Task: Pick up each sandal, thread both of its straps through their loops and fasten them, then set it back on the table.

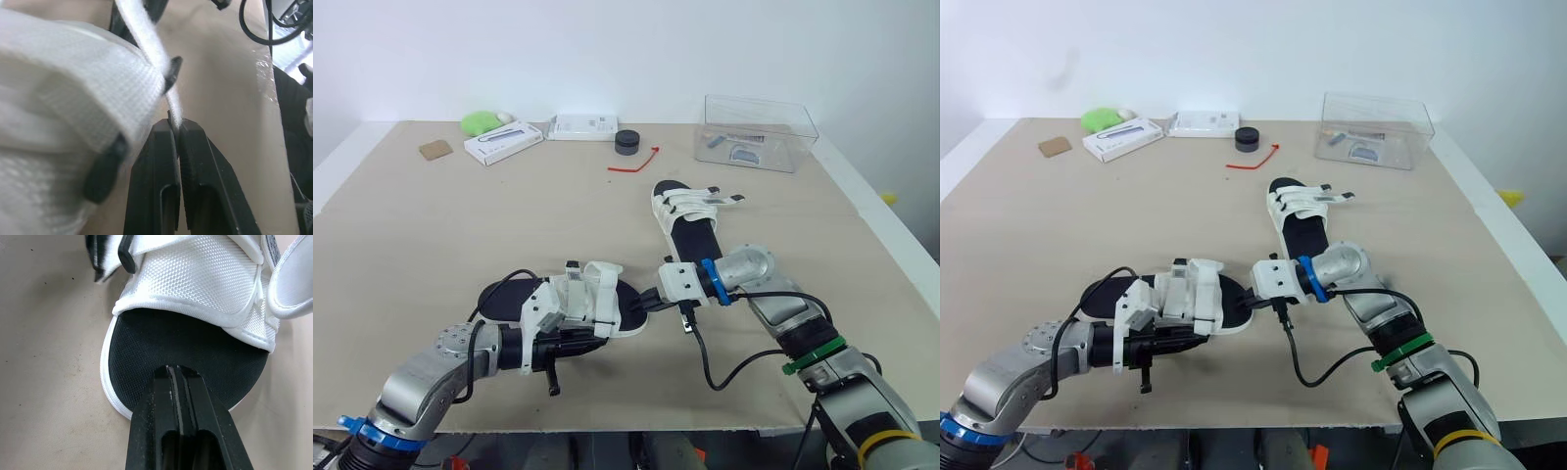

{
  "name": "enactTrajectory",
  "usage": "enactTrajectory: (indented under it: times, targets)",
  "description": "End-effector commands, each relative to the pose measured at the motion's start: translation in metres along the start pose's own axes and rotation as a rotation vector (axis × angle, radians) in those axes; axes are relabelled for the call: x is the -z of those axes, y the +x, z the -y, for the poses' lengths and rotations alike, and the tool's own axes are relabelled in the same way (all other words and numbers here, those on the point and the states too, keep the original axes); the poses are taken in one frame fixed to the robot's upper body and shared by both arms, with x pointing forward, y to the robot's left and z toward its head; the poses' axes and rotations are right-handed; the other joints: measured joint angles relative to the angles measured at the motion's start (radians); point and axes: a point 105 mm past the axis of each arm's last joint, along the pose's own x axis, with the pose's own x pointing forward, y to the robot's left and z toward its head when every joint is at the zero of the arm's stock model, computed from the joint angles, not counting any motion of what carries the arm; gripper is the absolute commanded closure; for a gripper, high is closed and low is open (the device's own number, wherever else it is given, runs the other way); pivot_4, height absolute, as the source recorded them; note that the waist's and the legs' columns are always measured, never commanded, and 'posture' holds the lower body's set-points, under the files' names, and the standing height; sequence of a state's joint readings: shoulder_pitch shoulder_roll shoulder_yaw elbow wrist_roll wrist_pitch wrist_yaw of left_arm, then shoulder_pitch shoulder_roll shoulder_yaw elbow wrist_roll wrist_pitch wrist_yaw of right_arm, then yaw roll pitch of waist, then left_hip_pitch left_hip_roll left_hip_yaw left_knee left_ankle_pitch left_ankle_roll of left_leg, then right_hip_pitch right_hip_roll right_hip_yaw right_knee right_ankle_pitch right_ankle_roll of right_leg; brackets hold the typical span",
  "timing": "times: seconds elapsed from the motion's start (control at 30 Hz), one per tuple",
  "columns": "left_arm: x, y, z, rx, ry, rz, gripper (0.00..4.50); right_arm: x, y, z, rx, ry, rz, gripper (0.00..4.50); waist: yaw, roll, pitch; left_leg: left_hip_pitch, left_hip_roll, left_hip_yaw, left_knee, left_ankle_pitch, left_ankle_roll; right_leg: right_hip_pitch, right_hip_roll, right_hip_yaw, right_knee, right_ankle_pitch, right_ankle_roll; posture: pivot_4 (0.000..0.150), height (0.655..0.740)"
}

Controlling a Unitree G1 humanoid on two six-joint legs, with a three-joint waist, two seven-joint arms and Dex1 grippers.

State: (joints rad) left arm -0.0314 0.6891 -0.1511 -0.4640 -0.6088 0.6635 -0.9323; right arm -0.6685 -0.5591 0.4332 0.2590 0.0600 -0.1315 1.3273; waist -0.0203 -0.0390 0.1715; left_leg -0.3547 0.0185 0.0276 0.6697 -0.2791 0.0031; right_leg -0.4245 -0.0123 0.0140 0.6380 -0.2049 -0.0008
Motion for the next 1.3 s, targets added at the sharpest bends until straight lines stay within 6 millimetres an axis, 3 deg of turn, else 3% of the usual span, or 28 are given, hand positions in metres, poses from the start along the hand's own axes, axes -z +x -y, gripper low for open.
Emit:
enactTrajectory:
  times: [0.03, 0.2, 0.4, 0.47, 0.5, 0.53, 0.57, 0.73, 0.87, 1.0, 1.13, 1.3]
  targets:
    - [-0.002, -0.006, 0.021, 0.088, 0.020, -0.010, 4.48, 0.038, -0.001, -0.021, -0.055, 0.111, -0.152, 4.50, 0.000, 0.000, 0.000, 0.000, 0.000, 0.000, 0.000, 0.000, 0.000, 0.000, 0.000, 0.000, 0.000, 0.000, -0.001, 0.150, 0.7400]
    - [0.010, -0.016, 0.045, 0.171, -0.005, -0.080, 4.48, 0.038, 0.000, -0.022, -0.059, 0.110, -0.150, 4.50, 0.001, 0.001, 0.000, 0.000, 0.001, 0.000, 0.000, 0.000, 0.001, 0.000, 0.000, 0.000, -0.001, 0.000, -0.001, 0.150, 0.7400]
    - [0.007, -0.020, 0.042, 0.135, 0.064, -0.111, 4.48, 0.039, 0.001, -0.022, -0.065, 0.104, -0.150, 4.50, 0.001, 0.001, 0.000, 0.000, 0.001, 0.000, -0.001, 0.000, 0.001, 0.000, 0.000, -0.001, -0.001, -0.001, -0.001, 0.150, 0.7400]
    - [0.003, -0.023, 0.041, 0.133, 0.115, -0.123, 3.56, 0.039, 0.001, -0.021, -0.066, 0.102, -0.150, 4.50, 0.001, 0.001, 0.000, 0.000, 0.001, 0.000, -0.001, -0.001, 0.001, 0.000, 0.000, -0.001, -0.002, -0.001, -0.001, 0.150, 0.7400]
    - [-0.002, -0.027, 0.041, 0.134, 0.186, -0.142, 3.56, 0.039, 0.001, -0.022, -0.068, 0.101, -0.150, 4.50, 0.001, 0.001, 0.000, 0.000, 0.001, 0.000, -0.001, -0.001, 0.001, 0.000, 0.000, -0.001, -0.002, -0.001, -0.001, 0.150, 0.7400]
    - [-0.005, -0.030, 0.041, 0.137, 0.249, -0.163, 2.88, 0.039, 0.001, -0.022, -0.069, 0.100, -0.149, 4.50, 0.001, 0.000, 0.001, 0.000, 0.001, 0.000, -0.001, -0.001, 0.001, 0.000, 0.000, -0.001, -0.002, -0.001, -0.001, 0.150, 0.7400]
    - [-0.009, -0.034, 0.042, 0.150, 0.342, -0.205, 2.59, 0.039, 0.001, -0.022, -0.071, 0.099, -0.149, 4.50, 0.001, 0.000, 0.001, 0.000, 0.001, 0.000, -0.001, -0.001, 0.001, 0.000, 0.000, -0.001, -0.002, -0.001, -0.001, 0.150, 0.7400]
    - [-0.045, -0.041, 0.050, 0.227, 0.718, -0.286, 0.28, 0.040, 0.001, -0.023, -0.085, 0.092, -0.152, 4.50, 0.001, 0.001, 0.001, 0.000, 0.001, 0.000, -0.001, -0.001, 0.001, 0.000, 0.000, -0.001, -0.003, -0.001, -0.001, 0.150, 0.7400]
    - [-0.057, -0.042, 0.040, 0.222, 0.976, -0.315, 0.28, 0.038, 0.003, -0.020, -0.083, 0.088, -0.147, 4.50, 0.001, 0.002, 0.001, 0.000, 0.001, 0.002, -0.002, -0.001, 0.001, 0.000, 0.000, 0.000, -0.003, 0.000, 0.000, 0.150, 0.7400]
    - [-0.050, -0.035, 0.019, 0.225, 1.220, -0.312, 0.28, 0.038, 0.004, -0.019, -0.082, 0.087, -0.145, 4.50, 0.002, 0.002, 0.001, 0.000, 0.001, 0.002, -0.003, -0.001, 0.001, 0.000, 0.000, 0.000, -0.004, 0.001, -0.002, 0.150, 0.7400]
    - [-0.029, -0.024, 0.012, 0.309, 1.317, -0.311, 0.28, 0.038, 0.004, -0.020, -0.083, 0.086, -0.145, 4.50, 0.002, 0.001, 0.001, 0.000, 0.002, 0.003, -0.003, -0.001, 0.001, 0.000, 0.000, 0.001, -0.004, 0.002, -0.003, 0.150, 0.7400]
    - [-0.025, -0.006, 0.015, 0.358, 1.369, -0.239, 0.28, 0.039, 0.001, -0.019, -0.069, 0.092, -0.153, 4.50, 0.002, 0.001, 0.000, 0.000, 0.002, 0.004, -0.002, -0.001, 0.002, 0.000, 0.001, 0.001, -0.004, 0.002, -0.002, 0.150, 0.7400]
